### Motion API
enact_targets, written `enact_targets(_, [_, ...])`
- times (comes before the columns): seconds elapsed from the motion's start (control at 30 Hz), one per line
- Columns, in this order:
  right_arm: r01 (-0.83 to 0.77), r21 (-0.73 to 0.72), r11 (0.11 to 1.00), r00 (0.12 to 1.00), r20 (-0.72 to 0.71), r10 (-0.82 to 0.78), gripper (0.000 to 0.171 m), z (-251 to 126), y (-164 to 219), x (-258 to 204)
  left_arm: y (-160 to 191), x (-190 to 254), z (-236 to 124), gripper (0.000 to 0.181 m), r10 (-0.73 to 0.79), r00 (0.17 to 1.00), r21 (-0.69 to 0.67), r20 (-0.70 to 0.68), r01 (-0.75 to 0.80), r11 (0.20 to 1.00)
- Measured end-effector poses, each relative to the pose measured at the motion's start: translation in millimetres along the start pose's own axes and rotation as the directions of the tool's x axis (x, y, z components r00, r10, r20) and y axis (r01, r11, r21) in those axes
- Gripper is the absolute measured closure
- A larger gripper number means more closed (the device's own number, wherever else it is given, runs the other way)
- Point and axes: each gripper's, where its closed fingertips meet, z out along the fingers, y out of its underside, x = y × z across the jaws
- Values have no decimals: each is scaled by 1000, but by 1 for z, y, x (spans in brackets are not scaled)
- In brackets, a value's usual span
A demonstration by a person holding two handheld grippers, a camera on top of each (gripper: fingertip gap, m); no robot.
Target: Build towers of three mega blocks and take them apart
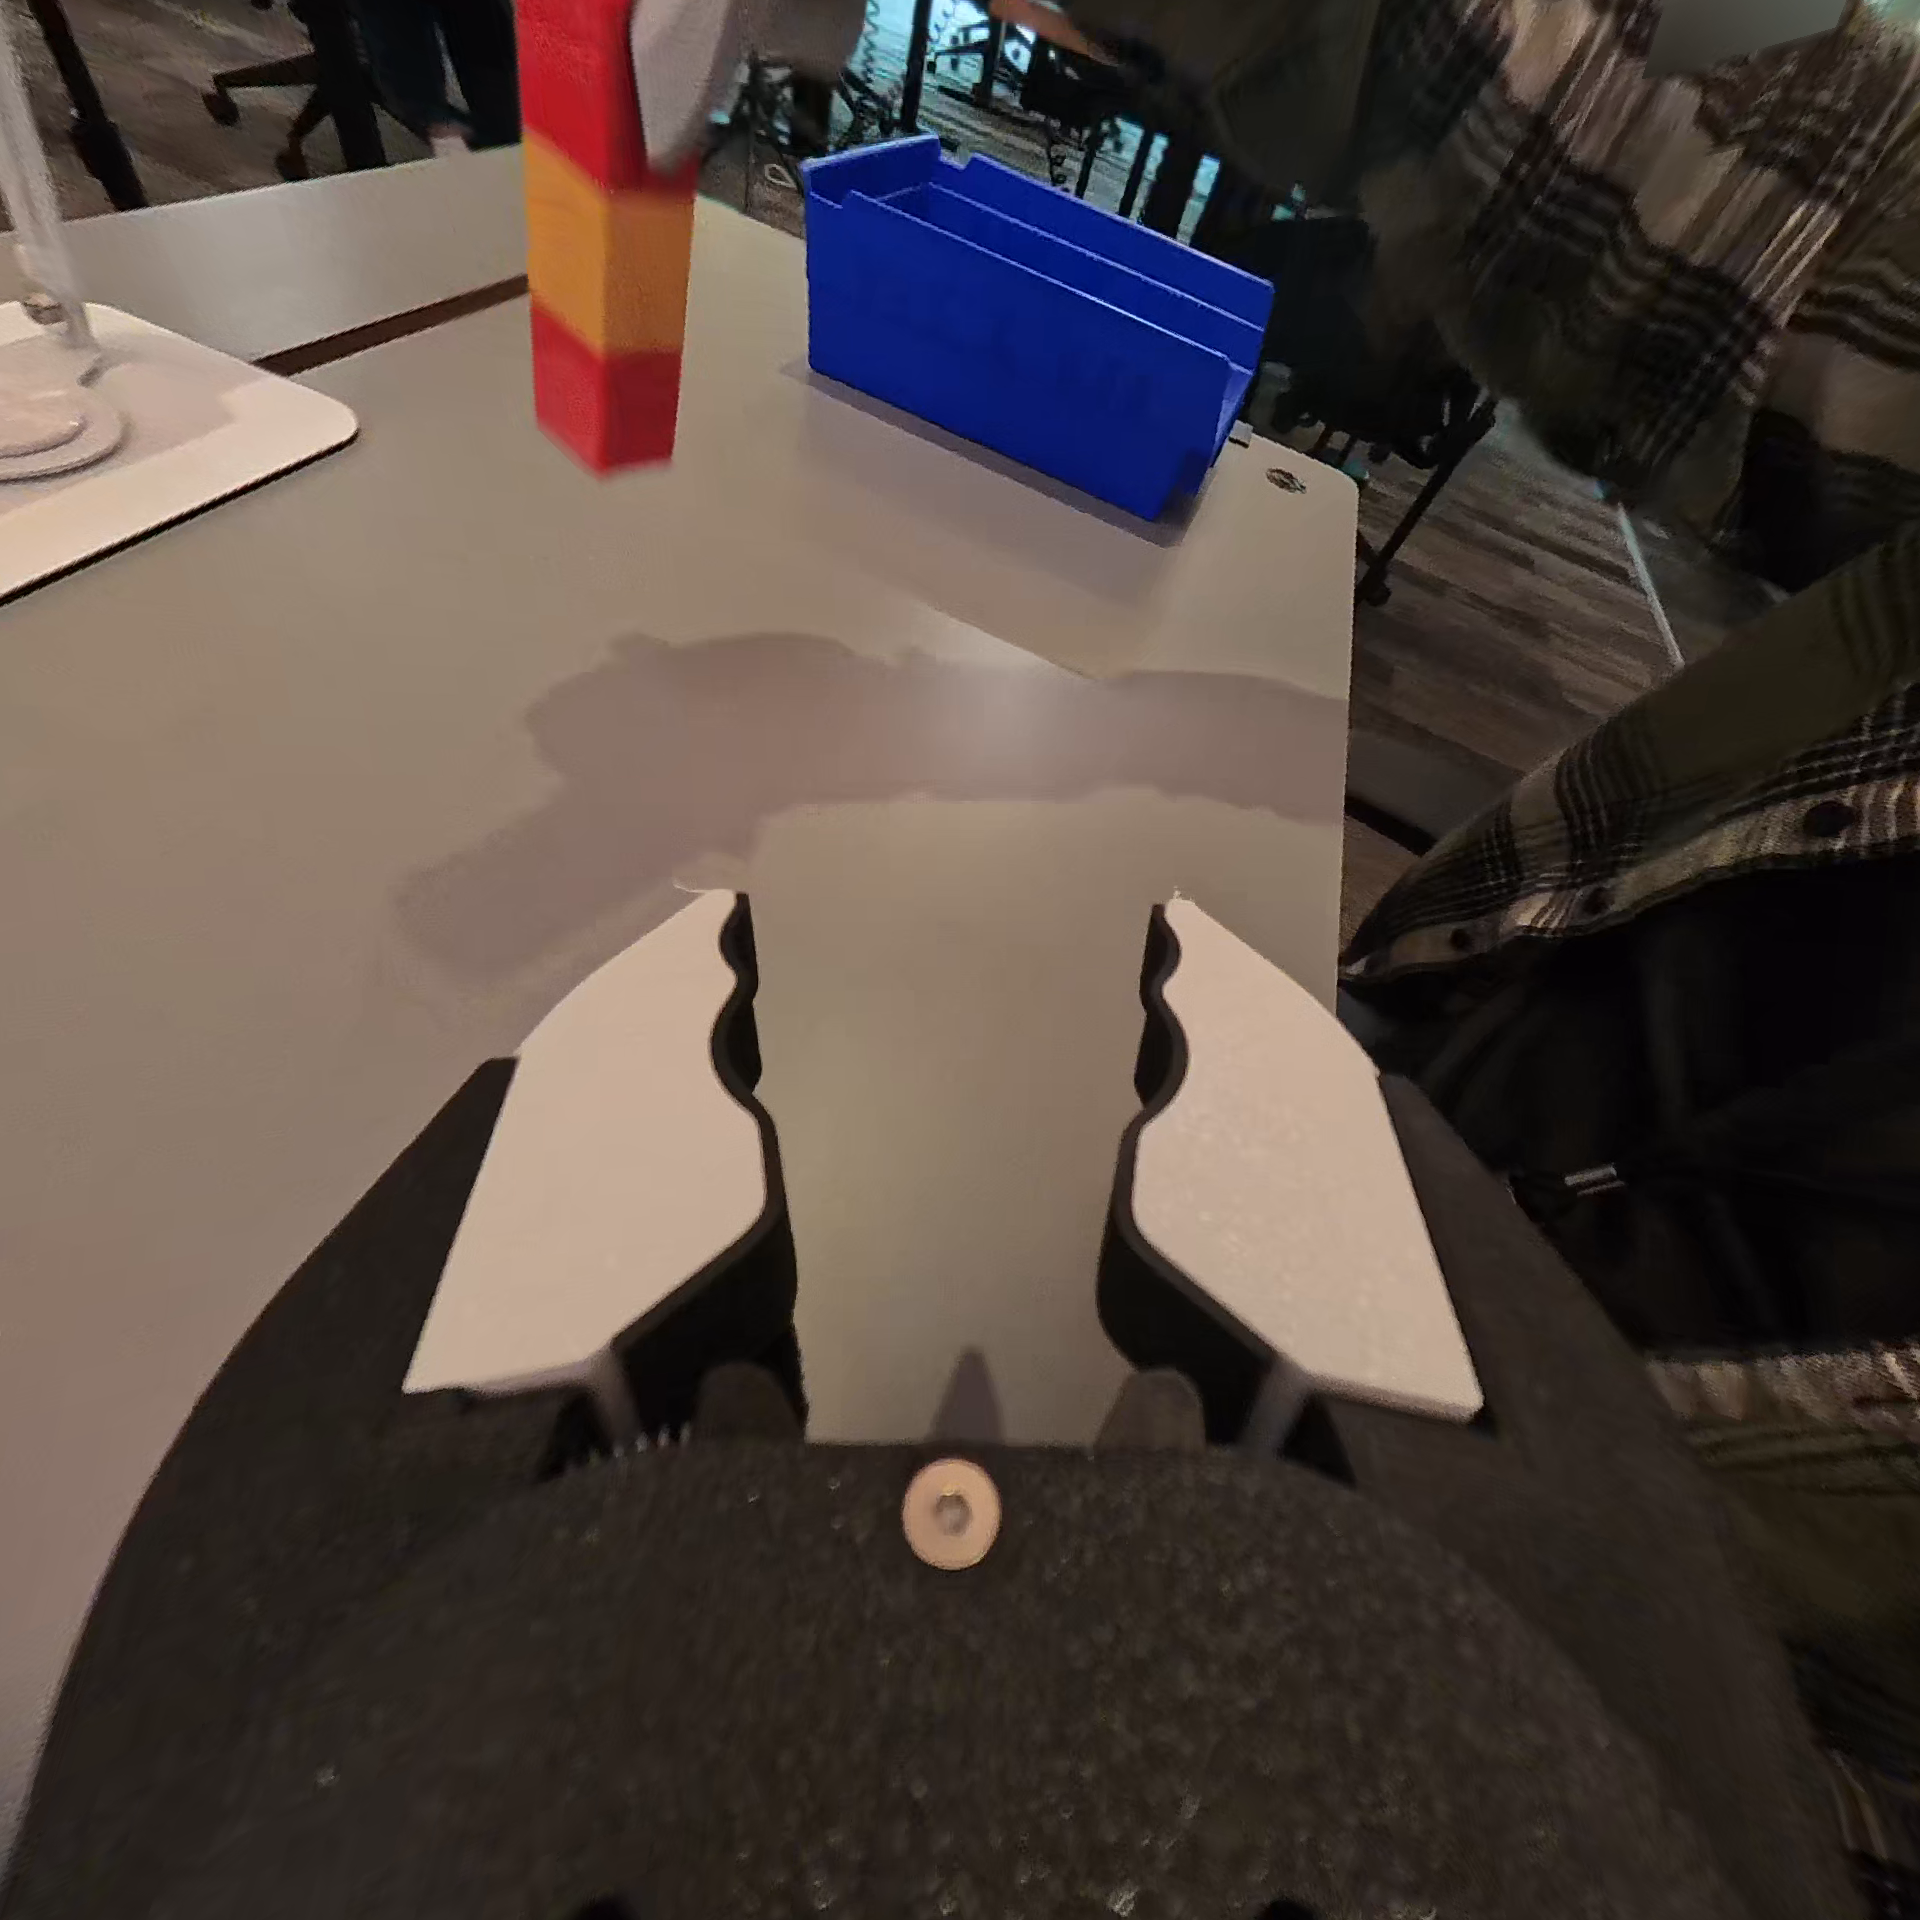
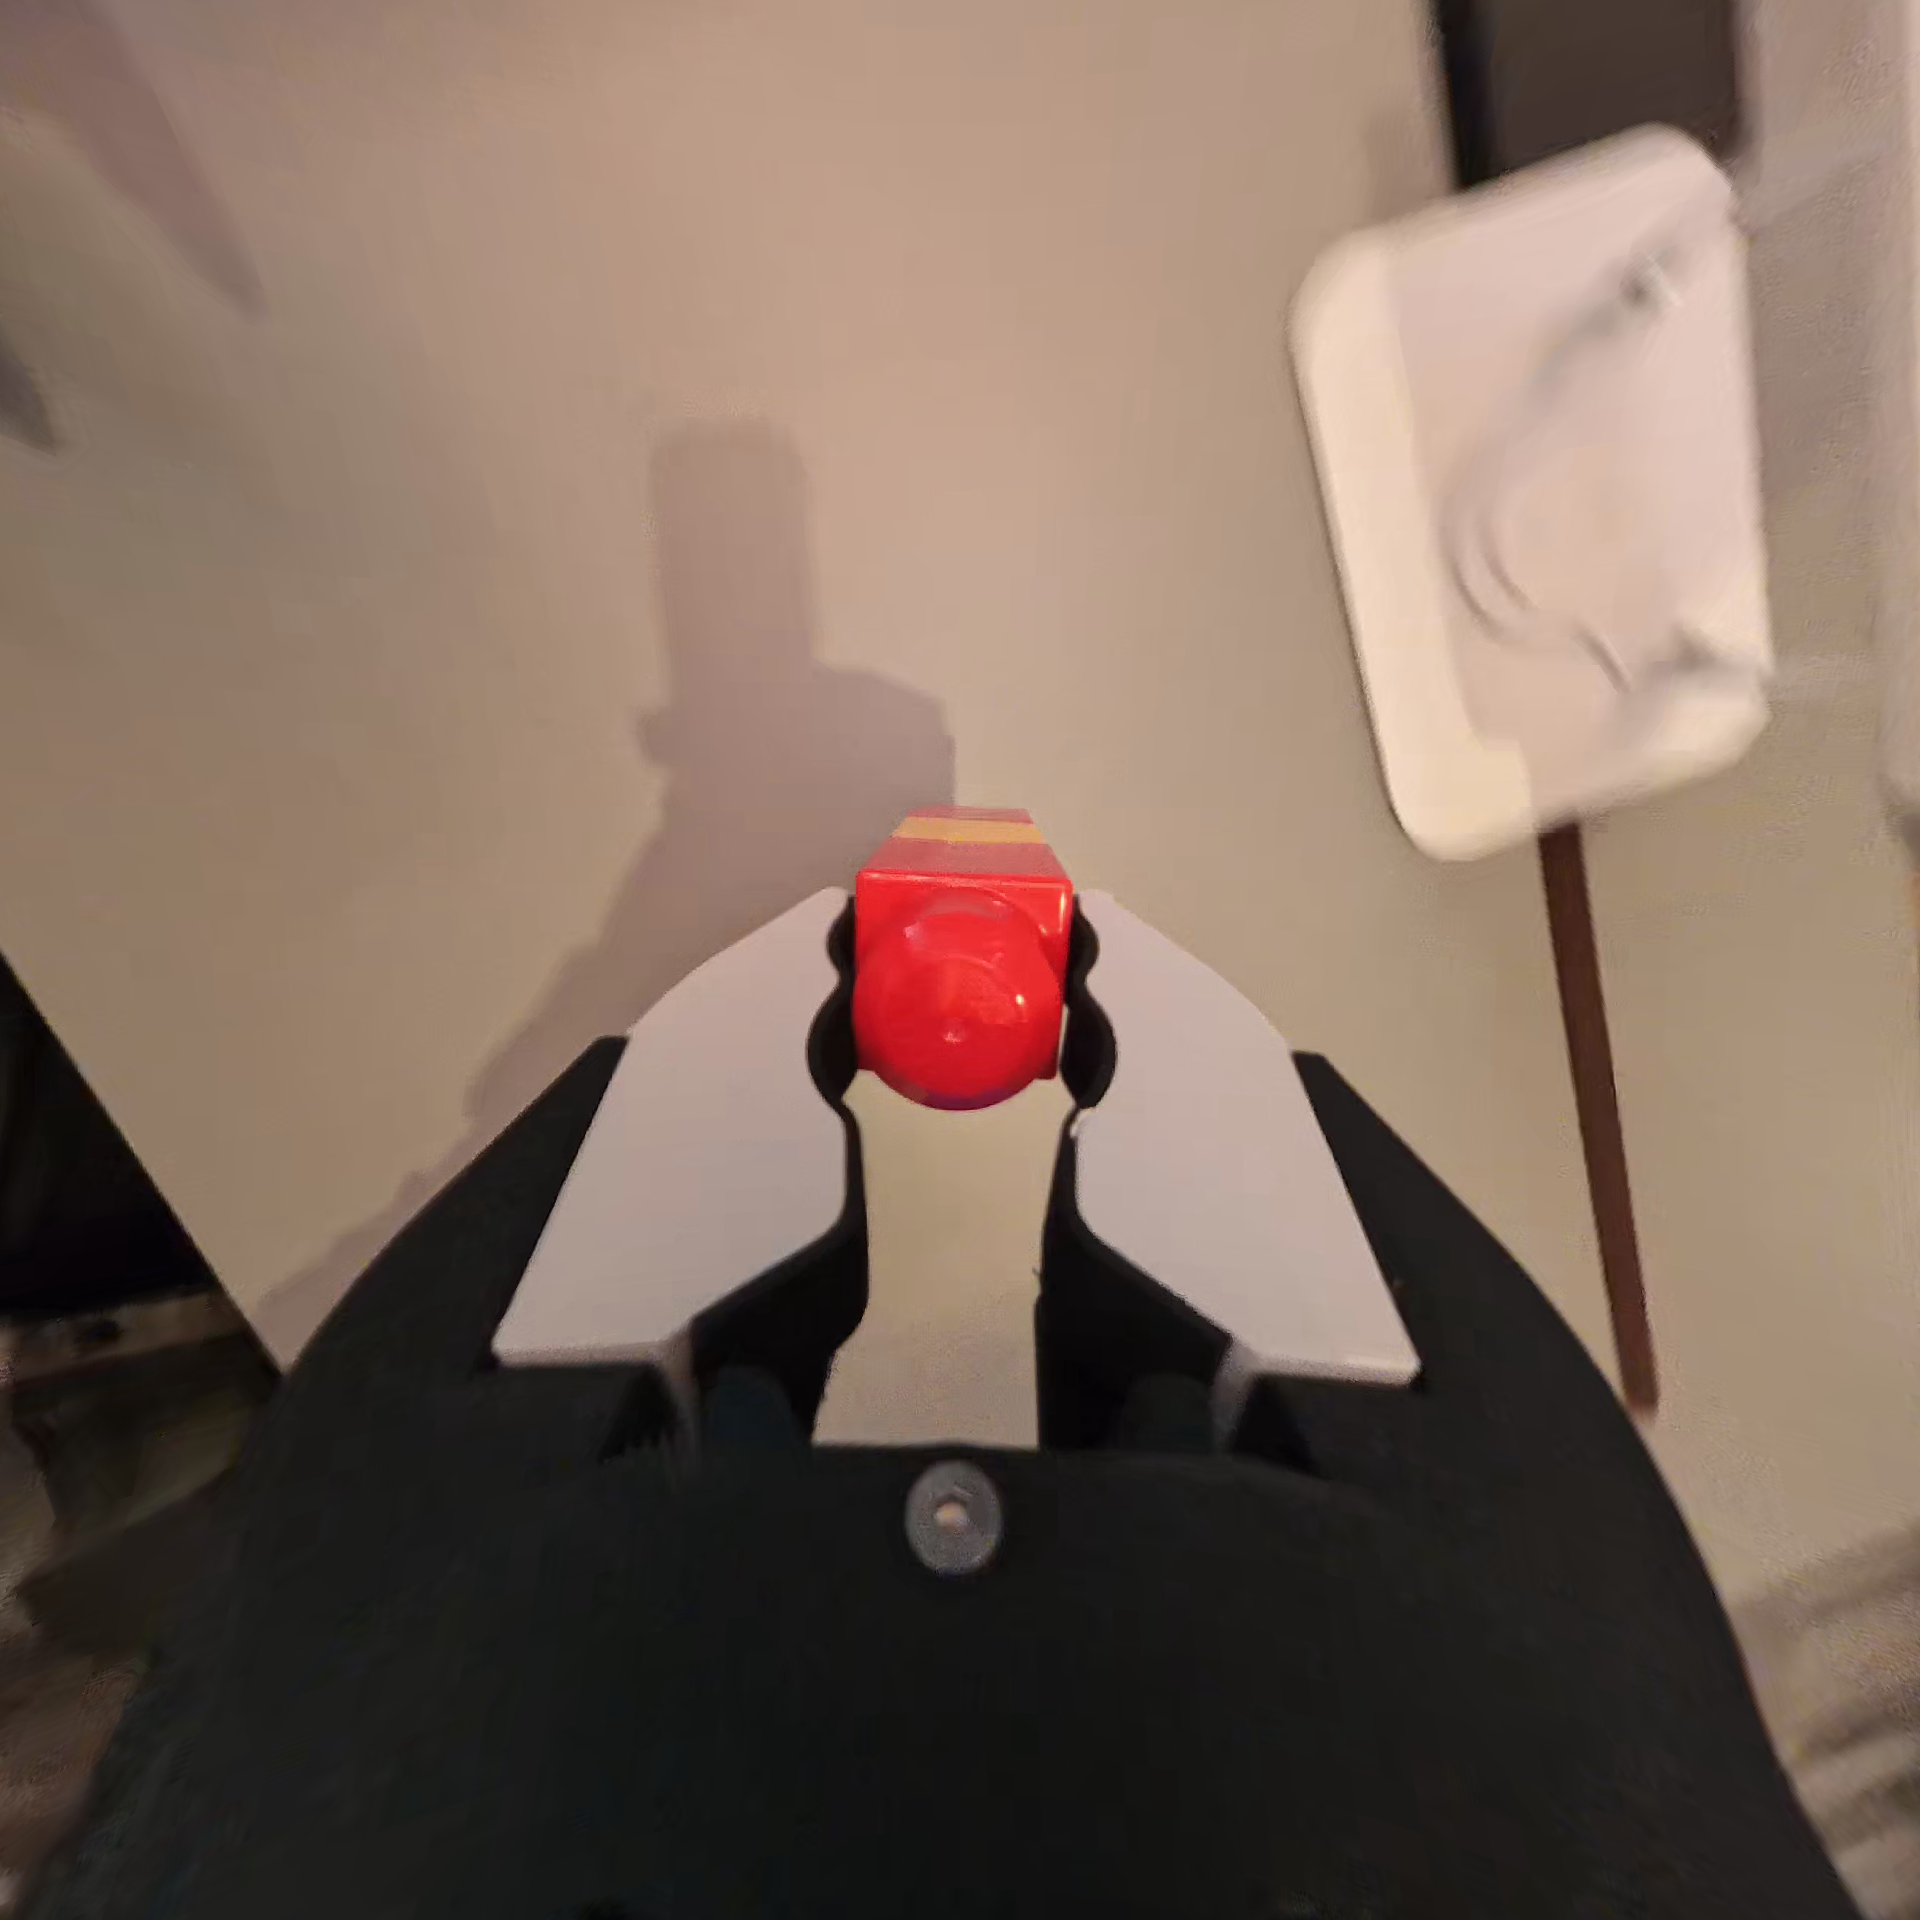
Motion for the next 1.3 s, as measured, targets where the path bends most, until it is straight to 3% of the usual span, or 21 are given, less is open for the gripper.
enact_targets(0.13, [-358, 0, 934, 919, -176, 352, 135, -70, 82, 61, -3, 9, 19, 111, 24, 999, -33, -45, -25, 999])
enact_targets(0.3, [-679, 93, 728, 672, -320, 667, 135, -138, 197, 119, -2, 16, 38, 111, 49, 996, -95, -72, -56, 994])
enact_targets(0.4, [-804, 139, 578, 515, -322, 794, 136, -149, 256, 140, -6, 23, 44, 112, 53, 994, -101, -96, -63, 993])
enact_targets(0.53, [-889, 136, 437, 382, -306, 872, 135, -126, 313, 153, -6, 29, 51, 112, 55, 992, -118, -112, -68, 991])
enact_targets(0.67, [-926, 110, 361, 322, -266, 908, 135, -83, 340, 159, 2, 29, 58, 112, 42, 993, -166, -109, -60, 984])
enact_targets(0.87, [-942, 73, 327, 303, -227, 925, 135, -39, 352, 166, 6, 31, 61, 112, 48, 992, -203, -116, -71, 977])
enact_targets(1.3, [-944, 25, 329, 310, -279, 909, 135, -13, 351, 166, 12, 29, 66, 112, 24, 990, -213, -140, -54, 975])
